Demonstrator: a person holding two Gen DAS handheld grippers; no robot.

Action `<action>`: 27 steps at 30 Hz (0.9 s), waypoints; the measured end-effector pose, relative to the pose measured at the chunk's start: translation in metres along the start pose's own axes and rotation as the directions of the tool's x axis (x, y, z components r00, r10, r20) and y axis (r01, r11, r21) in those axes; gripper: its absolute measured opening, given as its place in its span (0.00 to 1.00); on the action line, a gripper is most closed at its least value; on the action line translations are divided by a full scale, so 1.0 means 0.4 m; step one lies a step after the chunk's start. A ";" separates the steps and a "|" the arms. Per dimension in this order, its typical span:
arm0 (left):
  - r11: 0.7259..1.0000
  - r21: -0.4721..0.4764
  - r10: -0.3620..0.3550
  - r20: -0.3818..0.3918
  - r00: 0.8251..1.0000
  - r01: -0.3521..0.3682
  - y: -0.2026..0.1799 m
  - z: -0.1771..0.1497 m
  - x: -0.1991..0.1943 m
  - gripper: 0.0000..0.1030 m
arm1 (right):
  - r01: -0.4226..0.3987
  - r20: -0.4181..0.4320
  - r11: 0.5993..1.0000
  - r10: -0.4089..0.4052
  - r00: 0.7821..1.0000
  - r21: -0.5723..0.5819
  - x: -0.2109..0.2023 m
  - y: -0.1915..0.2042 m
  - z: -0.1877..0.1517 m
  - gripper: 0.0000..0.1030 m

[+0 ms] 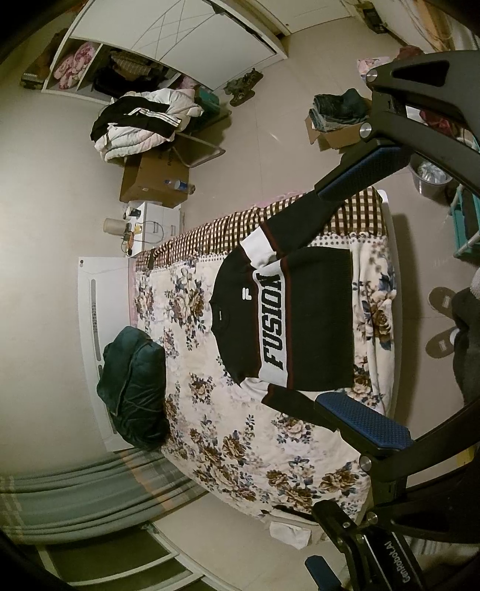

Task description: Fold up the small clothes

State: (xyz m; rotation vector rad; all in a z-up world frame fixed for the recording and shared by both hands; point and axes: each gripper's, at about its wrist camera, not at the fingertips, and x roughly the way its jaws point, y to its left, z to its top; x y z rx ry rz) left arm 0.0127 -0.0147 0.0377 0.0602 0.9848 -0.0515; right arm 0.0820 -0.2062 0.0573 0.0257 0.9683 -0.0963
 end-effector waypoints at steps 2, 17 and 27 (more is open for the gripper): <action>1.000 0.000 -0.001 0.001 1.000 0.001 0.004 -0.008 0.002 1.00 | 0.000 0.001 1.000 0.000 1.000 0.000 -0.002 0.000 0.000 1.00; 1.000 -0.003 -0.005 0.007 1.000 0.005 0.004 -0.003 -0.002 1.00 | -0.001 0.006 1.000 0.001 1.000 0.000 -0.015 0.000 0.007 1.00; 1.000 -0.002 -0.007 0.013 1.000 0.007 0.006 -0.002 -0.005 1.00 | -0.002 0.010 1.000 0.002 1.000 0.001 -0.015 -0.004 -0.002 1.00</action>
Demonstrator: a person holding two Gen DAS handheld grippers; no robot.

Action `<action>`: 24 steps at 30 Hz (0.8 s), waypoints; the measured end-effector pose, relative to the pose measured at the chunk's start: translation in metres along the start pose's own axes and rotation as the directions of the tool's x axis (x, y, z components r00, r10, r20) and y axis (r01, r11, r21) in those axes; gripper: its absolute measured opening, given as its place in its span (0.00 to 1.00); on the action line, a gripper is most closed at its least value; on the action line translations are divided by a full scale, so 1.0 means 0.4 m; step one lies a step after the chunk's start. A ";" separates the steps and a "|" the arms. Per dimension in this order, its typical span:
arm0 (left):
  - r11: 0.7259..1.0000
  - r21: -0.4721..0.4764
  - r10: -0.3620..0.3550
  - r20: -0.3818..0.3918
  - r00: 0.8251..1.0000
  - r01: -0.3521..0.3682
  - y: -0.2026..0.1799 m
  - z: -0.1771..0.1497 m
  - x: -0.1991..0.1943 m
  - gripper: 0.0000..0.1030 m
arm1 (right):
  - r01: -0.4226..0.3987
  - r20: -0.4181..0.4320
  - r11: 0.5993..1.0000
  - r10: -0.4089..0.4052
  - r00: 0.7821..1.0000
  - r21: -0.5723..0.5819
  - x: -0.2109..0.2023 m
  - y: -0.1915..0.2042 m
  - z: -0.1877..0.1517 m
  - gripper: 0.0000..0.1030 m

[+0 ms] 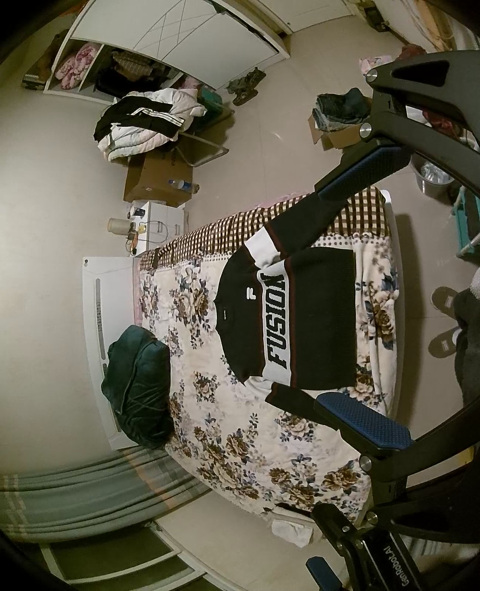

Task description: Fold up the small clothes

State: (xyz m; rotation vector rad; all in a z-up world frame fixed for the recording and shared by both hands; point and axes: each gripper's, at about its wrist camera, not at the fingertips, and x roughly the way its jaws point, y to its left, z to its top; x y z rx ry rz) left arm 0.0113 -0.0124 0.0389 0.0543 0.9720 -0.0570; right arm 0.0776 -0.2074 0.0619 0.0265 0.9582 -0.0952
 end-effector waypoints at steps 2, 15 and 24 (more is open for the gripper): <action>1.000 -0.001 -0.001 0.000 1.000 0.001 -0.004 0.008 -0.002 1.00 | 0.000 0.000 1.000 0.000 1.000 0.000 0.002 -0.003 -0.009 1.00; 1.000 -0.009 -0.002 -0.001 1.000 0.002 -0.001 0.012 -0.009 1.00 | -0.004 0.001 1.000 0.004 1.000 -0.001 0.007 -0.009 0.034 1.00; 0.990 -0.085 0.120 0.118 0.986 -0.110 0.032 0.095 0.150 1.00 | 0.000 -0.006 0.999 0.001 1.000 0.046 0.138 -0.015 0.110 1.00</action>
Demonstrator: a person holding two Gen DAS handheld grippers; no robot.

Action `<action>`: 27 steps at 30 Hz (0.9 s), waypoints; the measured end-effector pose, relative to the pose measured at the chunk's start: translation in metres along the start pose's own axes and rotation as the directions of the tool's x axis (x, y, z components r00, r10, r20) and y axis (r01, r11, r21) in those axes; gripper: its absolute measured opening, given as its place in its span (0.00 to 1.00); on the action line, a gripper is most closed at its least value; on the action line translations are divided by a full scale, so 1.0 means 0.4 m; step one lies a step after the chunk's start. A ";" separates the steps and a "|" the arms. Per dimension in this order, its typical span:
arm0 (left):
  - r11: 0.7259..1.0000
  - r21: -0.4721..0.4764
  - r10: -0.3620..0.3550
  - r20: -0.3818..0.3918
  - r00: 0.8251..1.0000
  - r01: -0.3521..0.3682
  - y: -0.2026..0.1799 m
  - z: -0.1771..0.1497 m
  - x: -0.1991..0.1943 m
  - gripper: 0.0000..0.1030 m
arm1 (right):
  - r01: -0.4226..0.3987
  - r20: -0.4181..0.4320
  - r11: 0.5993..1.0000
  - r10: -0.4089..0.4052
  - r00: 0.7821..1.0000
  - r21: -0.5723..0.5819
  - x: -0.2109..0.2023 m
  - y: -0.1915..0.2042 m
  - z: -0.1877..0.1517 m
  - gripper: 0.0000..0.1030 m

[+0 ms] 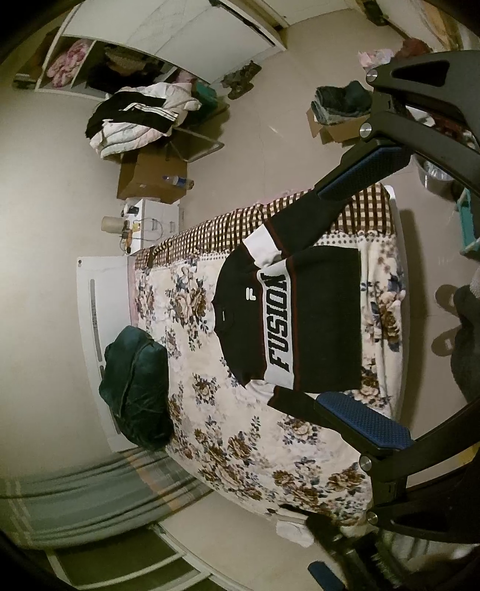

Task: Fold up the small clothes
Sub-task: 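Lower both tools onto the sweater hem and grasp it with both grippers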

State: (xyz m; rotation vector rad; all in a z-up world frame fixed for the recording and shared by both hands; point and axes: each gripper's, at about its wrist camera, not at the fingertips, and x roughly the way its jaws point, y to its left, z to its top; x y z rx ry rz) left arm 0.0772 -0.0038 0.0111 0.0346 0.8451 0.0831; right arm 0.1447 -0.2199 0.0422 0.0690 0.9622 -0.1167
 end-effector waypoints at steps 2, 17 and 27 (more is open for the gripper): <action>0.999 -0.013 0.048 -0.002 0.999 -0.048 0.021 -0.019 0.087 1.00 | 0.005 -0.014 1.000 -0.005 1.000 0.019 0.092 -0.002 -0.007 1.00; 0.916 -0.297 0.081 -0.523 0.848 -0.271 0.486 -0.318 1.117 1.00 | 0.104 -0.333 0.988 -0.060 0.941 0.116 1.168 0.138 -0.161 1.00; 0.614 -0.742 -0.343 -0.557 0.757 -0.268 0.636 -0.661 1.477 0.97 | 0.164 -0.506 0.986 -0.119 0.854 0.044 1.649 0.294 -0.275 1.00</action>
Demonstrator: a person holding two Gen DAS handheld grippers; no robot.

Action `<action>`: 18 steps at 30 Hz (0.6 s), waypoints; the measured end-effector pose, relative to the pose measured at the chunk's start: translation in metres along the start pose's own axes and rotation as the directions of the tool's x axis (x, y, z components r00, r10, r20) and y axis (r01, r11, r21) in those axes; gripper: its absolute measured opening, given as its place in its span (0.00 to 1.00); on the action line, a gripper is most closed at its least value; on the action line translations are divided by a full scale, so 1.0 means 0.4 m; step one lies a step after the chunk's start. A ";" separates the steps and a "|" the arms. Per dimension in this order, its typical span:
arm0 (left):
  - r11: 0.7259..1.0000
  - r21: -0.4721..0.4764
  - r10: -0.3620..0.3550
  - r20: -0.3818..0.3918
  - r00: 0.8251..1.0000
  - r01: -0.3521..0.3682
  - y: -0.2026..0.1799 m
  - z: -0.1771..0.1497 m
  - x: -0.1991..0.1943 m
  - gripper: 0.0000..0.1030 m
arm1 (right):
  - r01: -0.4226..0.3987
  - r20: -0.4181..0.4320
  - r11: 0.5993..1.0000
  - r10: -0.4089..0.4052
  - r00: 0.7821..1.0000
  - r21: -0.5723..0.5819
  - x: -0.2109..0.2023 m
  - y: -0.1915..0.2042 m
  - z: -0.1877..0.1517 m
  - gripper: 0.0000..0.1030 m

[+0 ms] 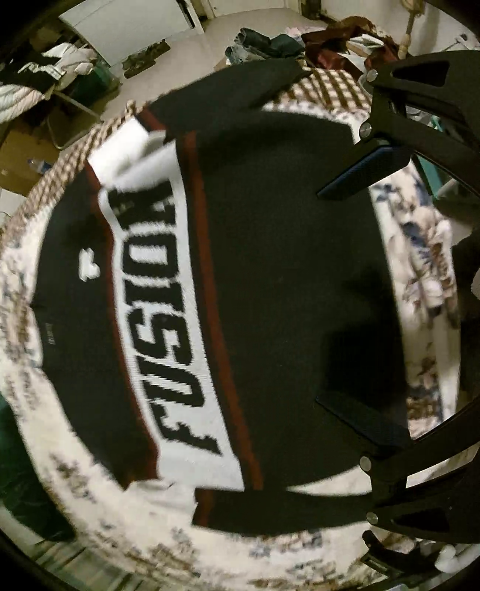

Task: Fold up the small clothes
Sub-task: 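Lower both tools onto the sweater hem and grasp it with both grippers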

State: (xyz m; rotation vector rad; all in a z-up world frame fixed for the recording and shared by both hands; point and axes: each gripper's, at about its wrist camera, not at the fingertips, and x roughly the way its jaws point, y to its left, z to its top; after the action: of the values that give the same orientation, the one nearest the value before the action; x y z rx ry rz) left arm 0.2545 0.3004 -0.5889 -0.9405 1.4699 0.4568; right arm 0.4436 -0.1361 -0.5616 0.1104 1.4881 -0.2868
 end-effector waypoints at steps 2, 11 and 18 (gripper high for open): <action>0.997 -0.036 -0.065 -0.017 0.998 0.064 0.003 -0.007 0.031 0.82 | 0.008 -0.024 1.000 -0.008 1.000 -0.008 0.042 0.029 0.007 1.00; 0.986 0.119 -0.139 0.174 0.975 0.119 -0.063 -0.036 -0.103 0.02 | 0.015 -0.071 1.000 -0.016 0.997 -0.020 0.127 0.105 0.025 1.00; 0.958 0.270 -0.217 0.463 0.859 0.097 -0.071 0.113 -0.353 0.03 | -0.039 -0.066 0.999 0.038 0.997 -0.007 0.131 0.118 0.039 1.00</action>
State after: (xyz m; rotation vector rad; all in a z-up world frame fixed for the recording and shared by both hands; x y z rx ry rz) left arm 0.2902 0.3570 -0.4537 -0.6806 0.9484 0.3533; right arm 0.4736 -0.1010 -0.6172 0.1425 1.5507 -0.2477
